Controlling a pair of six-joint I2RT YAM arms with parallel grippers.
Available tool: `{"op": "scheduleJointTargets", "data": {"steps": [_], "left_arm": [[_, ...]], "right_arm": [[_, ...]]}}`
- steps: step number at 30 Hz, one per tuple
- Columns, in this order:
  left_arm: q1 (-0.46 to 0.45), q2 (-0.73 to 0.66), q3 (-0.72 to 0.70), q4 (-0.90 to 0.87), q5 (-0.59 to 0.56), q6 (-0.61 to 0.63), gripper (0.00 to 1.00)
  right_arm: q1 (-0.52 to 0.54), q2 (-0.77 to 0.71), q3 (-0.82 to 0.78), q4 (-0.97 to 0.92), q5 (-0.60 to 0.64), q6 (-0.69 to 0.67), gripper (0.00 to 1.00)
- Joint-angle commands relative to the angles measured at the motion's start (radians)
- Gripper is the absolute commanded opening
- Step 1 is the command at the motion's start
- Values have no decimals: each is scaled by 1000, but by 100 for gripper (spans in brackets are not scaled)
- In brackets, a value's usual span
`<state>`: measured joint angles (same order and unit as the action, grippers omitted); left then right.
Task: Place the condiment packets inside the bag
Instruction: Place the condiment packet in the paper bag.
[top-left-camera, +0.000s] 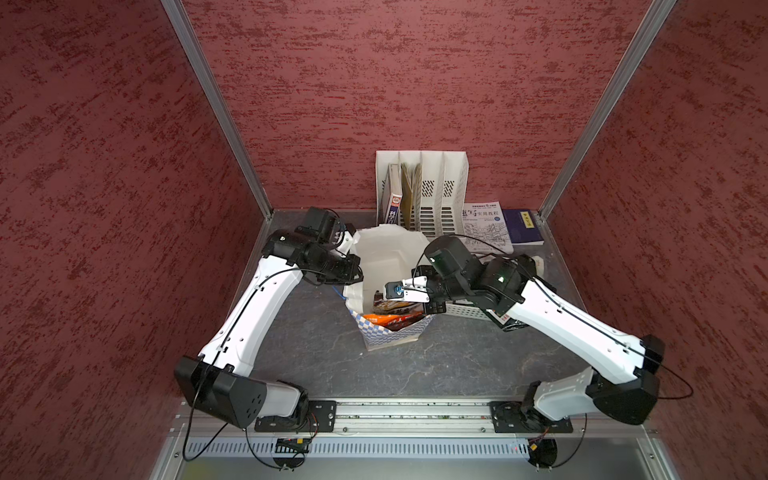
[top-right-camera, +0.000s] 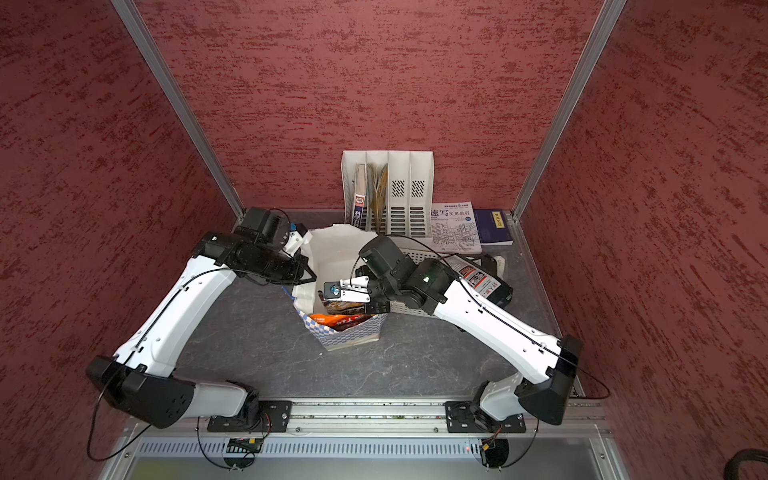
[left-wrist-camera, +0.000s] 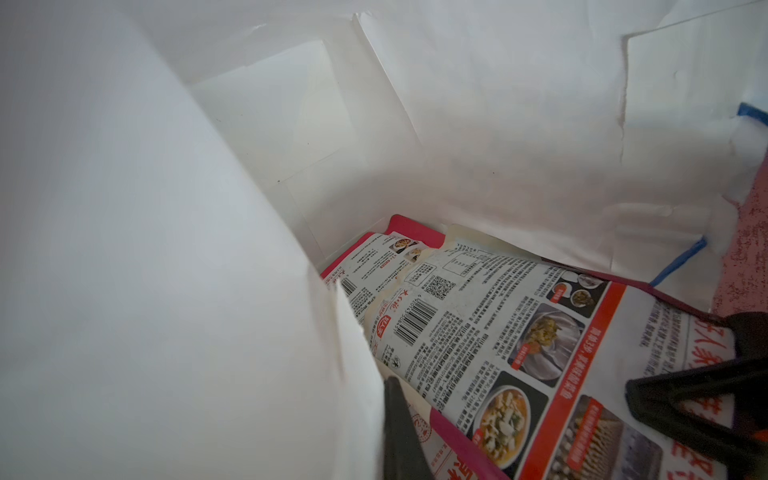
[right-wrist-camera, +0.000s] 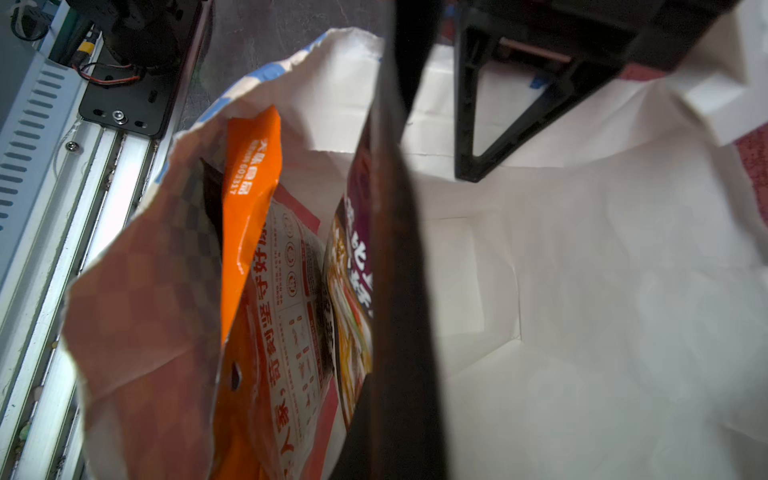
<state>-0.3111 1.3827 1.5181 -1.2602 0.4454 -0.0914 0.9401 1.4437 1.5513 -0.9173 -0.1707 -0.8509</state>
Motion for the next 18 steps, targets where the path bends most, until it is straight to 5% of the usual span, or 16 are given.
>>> {"op": "scheduleJointTargets", "data": {"steps": [1,4,12,18], "left_arm": [[-5,5,27,18,-5,19,0],[-6,9,27,18,-6,19,0],[-6,14,30,15,-8,20,0],[-6,21,34,18,-7,19,0]], "right_arm": [[21,1,25,5,-3,1,0],[34,7,10,21,-16,3,0],[53,30,5,44,19,10,28],[53,-100,-3,138,94,189,46]]}}
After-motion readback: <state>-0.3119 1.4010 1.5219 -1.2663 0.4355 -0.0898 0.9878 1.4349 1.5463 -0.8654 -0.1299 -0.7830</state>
